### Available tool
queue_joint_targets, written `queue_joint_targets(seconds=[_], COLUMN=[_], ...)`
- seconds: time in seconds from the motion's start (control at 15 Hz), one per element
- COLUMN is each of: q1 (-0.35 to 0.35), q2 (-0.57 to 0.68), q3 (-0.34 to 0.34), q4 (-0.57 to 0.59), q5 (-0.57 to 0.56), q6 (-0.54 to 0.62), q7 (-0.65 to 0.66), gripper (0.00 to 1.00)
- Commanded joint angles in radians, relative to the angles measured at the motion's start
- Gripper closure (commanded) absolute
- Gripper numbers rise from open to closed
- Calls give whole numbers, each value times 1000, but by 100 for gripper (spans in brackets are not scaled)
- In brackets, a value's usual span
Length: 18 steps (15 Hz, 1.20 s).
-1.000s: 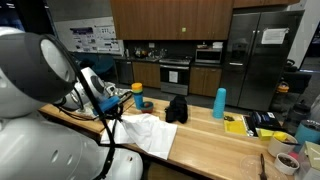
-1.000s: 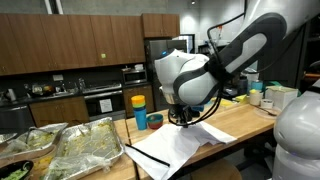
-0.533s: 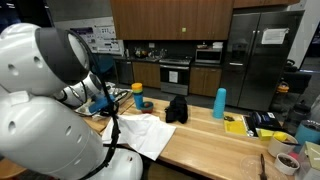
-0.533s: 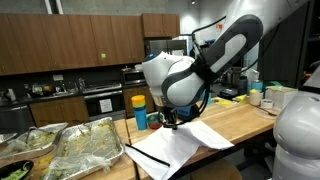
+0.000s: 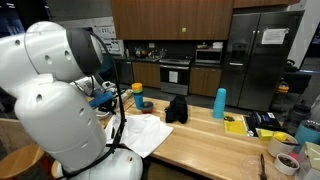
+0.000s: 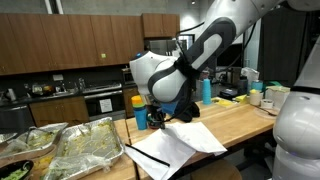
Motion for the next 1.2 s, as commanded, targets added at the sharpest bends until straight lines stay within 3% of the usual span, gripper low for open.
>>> queue_joint_targets(seconds=[0.0, 0.73, 1.13], q1=[5, 87, 102], q2=[83, 258, 302], q3=[17, 58, 23], q4=[53, 109, 145], q5=[-54, -149, -205], q6=[-19, -35, -40], q7=[52, 130, 158], gripper=[100, 100, 100])
